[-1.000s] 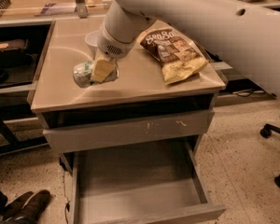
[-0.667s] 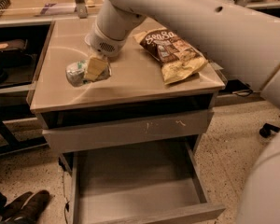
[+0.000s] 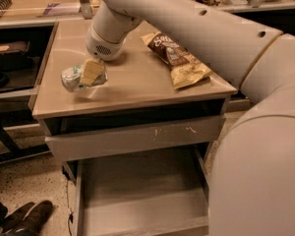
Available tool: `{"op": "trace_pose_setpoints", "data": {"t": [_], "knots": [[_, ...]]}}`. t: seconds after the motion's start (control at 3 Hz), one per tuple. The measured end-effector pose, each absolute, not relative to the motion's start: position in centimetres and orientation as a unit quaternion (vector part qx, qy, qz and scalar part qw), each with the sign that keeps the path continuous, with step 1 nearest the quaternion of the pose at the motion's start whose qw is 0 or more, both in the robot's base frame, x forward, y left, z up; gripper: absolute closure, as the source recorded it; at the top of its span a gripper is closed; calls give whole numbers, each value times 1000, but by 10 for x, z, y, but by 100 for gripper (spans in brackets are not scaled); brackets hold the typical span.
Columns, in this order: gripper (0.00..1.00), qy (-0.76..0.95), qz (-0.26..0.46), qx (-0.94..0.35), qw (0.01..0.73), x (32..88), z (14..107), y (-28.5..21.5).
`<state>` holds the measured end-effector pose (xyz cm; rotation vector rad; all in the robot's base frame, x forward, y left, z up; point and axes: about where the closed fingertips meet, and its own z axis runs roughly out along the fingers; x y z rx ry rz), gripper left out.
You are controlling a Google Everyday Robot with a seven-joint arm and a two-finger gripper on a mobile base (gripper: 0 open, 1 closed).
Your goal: Pick 7up can from middle drawer and place on counter
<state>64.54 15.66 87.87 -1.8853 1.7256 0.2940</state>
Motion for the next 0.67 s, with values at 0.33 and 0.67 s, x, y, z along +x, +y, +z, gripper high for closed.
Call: {"op": "trace_pose_setpoints", "data": {"t": [0.33,0.67], "knots": [[100,642,118,-704,279,653,869,164],[100,647,126,-698,279,664,858,166]]}}
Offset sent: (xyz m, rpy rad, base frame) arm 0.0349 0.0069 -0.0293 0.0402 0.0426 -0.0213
